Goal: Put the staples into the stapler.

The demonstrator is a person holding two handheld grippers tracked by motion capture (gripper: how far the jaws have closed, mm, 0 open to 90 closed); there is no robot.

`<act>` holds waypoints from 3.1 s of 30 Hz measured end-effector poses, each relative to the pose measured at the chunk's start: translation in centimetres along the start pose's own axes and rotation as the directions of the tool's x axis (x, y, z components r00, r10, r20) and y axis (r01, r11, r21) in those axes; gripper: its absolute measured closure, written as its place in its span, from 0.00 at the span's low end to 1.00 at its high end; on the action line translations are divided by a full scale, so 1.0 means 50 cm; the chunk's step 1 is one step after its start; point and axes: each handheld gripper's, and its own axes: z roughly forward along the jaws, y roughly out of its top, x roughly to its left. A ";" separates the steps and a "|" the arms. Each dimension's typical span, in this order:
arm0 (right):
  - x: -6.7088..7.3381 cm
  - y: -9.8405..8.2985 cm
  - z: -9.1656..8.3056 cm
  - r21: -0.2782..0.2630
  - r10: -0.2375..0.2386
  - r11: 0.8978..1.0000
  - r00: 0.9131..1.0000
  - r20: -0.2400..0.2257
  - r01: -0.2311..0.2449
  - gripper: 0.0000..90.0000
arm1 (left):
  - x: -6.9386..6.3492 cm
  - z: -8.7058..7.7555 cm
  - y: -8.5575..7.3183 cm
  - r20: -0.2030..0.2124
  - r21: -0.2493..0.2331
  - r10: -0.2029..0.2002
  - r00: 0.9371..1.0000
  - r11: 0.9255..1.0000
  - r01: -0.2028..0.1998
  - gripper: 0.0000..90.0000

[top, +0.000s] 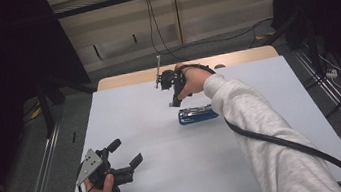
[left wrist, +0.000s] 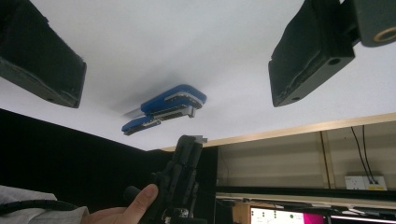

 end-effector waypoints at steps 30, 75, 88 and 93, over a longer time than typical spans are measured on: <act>-0.006 -0.042 -0.017 0.007 0.030 1.000 1.000 0.007 -0.030 0.88 | -0.001 0.002 -0.001 0.002 0.007 0.002 1.000 1.000 -0.002 0.05; -0.009 -0.090 -0.010 0.013 0.053 0.999 0.999 0.010 -0.053 0.88 | -0.002 0.003 -0.001 0.002 0.015 0.005 1.000 1.000 -0.005 0.05; -0.005 -0.086 0.011 0.018 0.035 0.999 0.999 -0.007 -0.035 0.88 | -0.002 0.003 -0.001 0.001 0.014 0.006 1.000 1.000 -0.006 0.05; -0.005 -0.084 0.019 0.023 0.030 0.999 1.000 -0.009 -0.030 0.88 | -0.001 0.002 -0.001 0.002 0.015 0.007 1.000 1.000 -0.007 0.05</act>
